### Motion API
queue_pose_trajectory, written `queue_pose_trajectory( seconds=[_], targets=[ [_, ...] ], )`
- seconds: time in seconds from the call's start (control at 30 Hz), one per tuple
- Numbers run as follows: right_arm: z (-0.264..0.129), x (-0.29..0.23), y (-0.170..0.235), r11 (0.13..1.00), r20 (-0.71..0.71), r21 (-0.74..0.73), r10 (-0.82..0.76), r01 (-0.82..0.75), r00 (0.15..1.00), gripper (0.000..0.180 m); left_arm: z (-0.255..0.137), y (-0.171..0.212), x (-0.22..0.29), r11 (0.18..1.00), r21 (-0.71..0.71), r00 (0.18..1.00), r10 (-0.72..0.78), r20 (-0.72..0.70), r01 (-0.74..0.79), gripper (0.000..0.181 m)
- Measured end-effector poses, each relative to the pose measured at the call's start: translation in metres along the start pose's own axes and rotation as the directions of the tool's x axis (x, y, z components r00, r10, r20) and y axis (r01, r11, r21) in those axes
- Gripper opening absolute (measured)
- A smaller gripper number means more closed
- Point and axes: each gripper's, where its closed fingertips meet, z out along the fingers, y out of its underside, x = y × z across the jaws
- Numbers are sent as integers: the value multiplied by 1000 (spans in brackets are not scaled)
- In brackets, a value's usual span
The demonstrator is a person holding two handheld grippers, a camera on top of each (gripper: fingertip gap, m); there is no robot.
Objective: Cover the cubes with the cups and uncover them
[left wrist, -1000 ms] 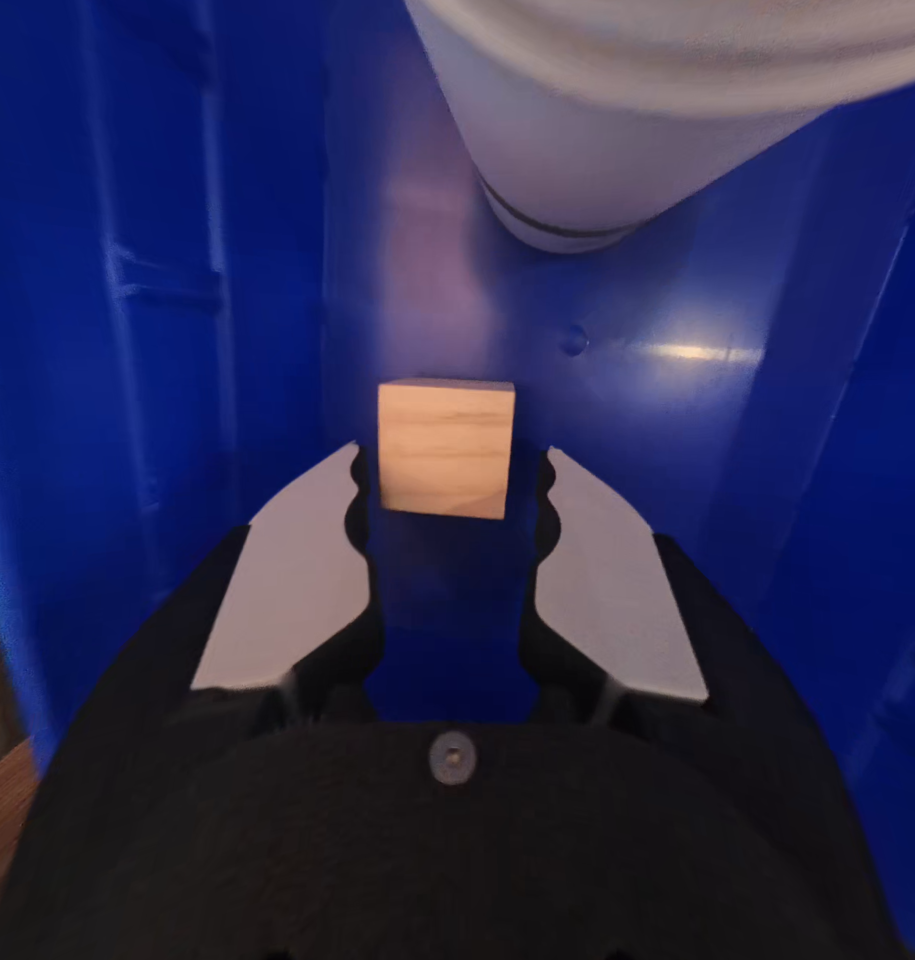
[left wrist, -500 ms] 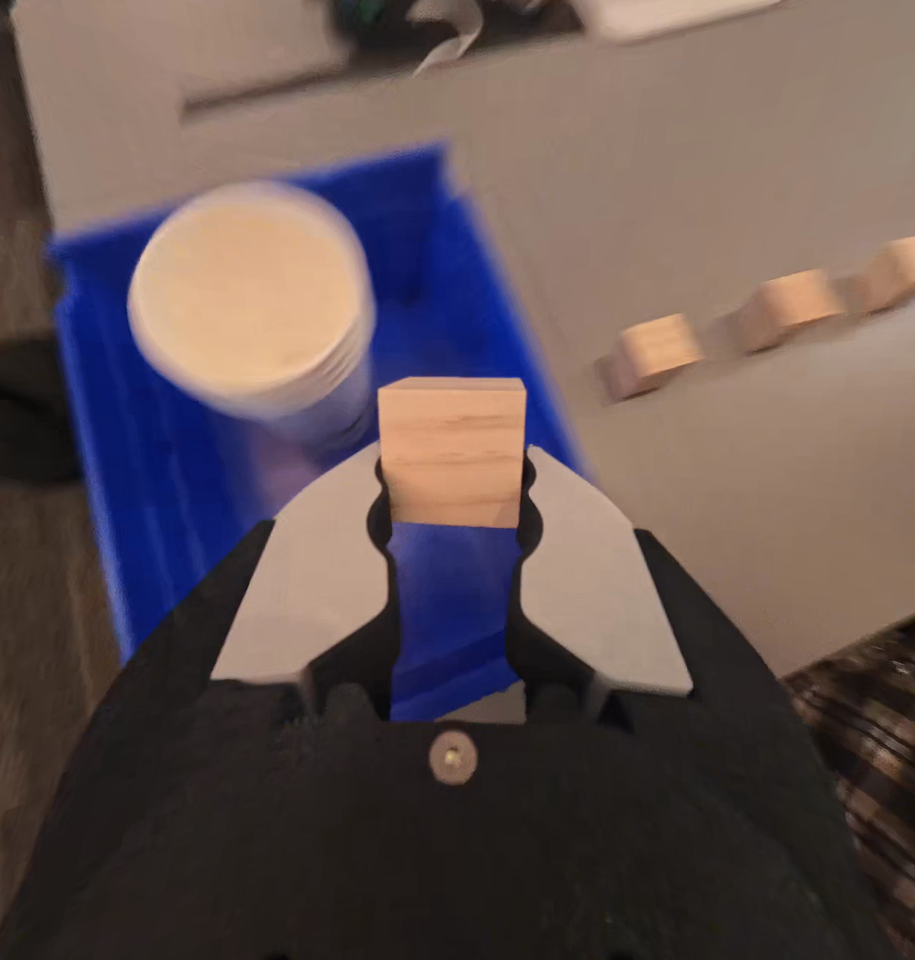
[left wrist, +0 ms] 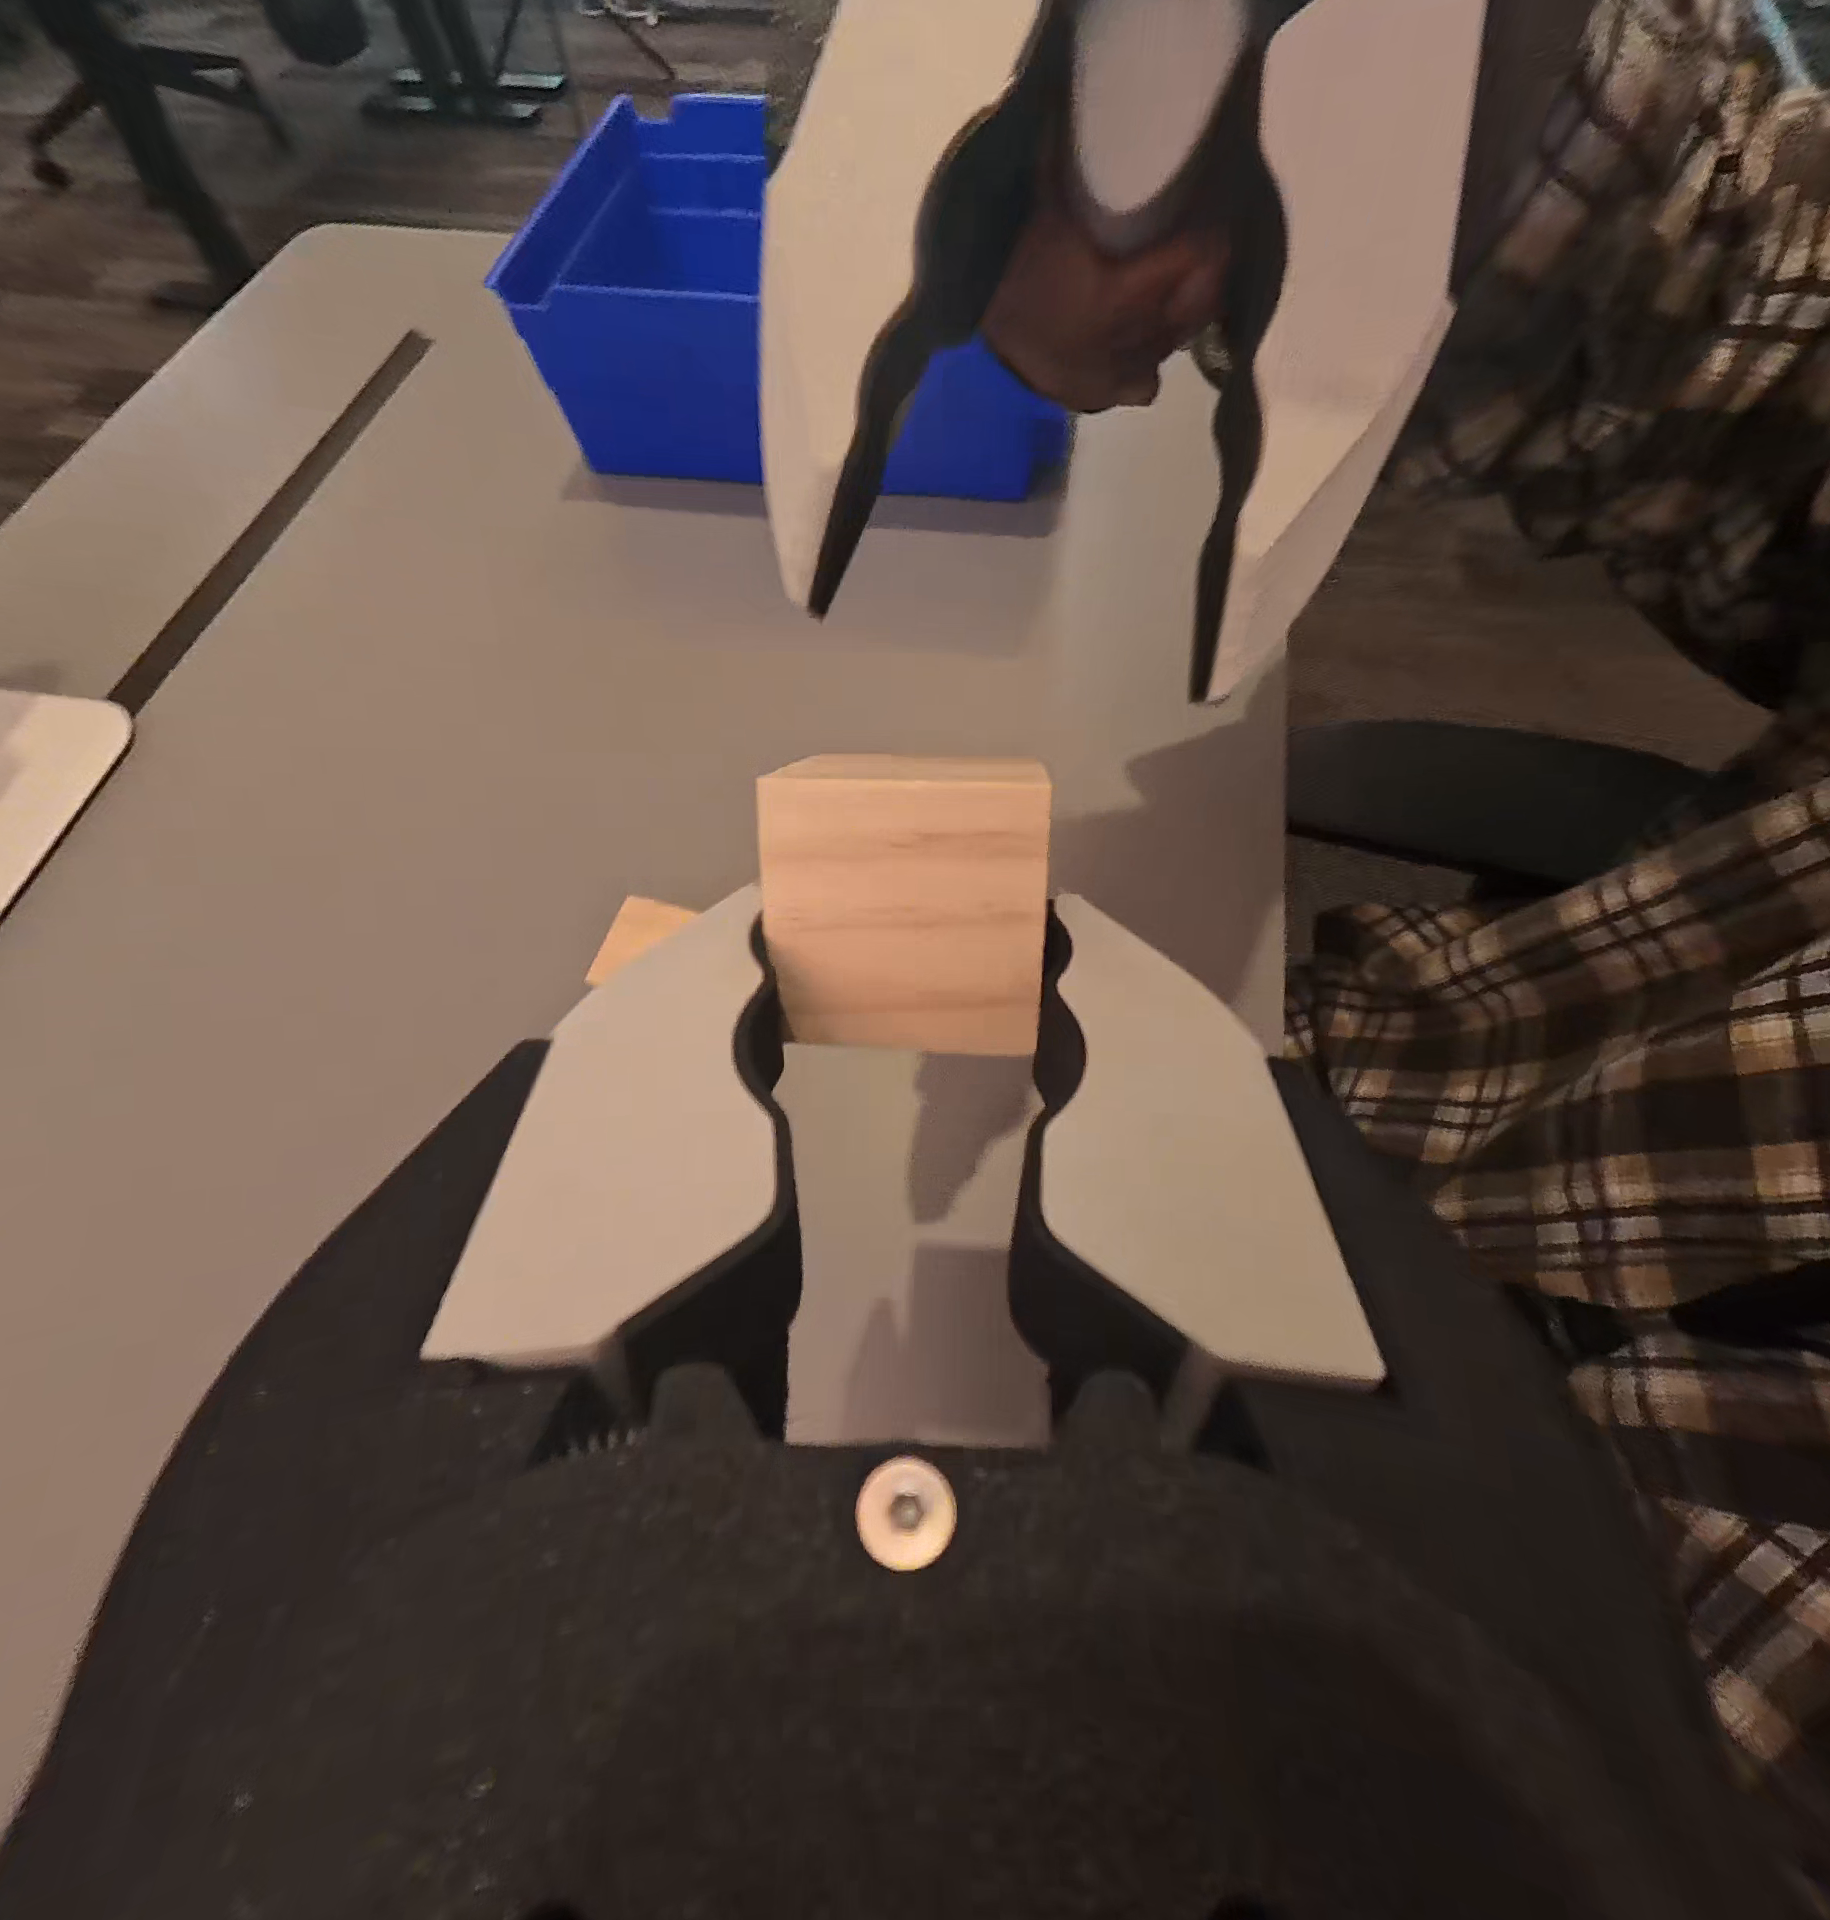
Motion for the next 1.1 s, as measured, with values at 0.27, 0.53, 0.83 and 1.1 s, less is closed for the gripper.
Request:
queue_pose_trajectory(
  seconds=[0.27, 0.53, 0.83, 1.1],
  targets=[
    [14, -2, 16, 996, 93, -86, 36, -28, 995, 54, 20, -7, 17, 1000, 24, 997, 4, -75, -3, 45],
    [8, -6, 20, 990, 179, -119, 96, -75, 979, 43, 26, 1, 17, 1000, 7, 995, -30, -95, 31, 53],
    [-37, 72, 115, 774, -58, -632, -13, -26, 998, 43, -59, 30, -43, 983, 127, 966, -155, 209, 131, 72],
    [-21, 98, 201, 614, -24, -789, 18, -30, 1000, 43, -108, 39, -58, 970, 212, 929, -181, 322, 116, 65]
  ],
)
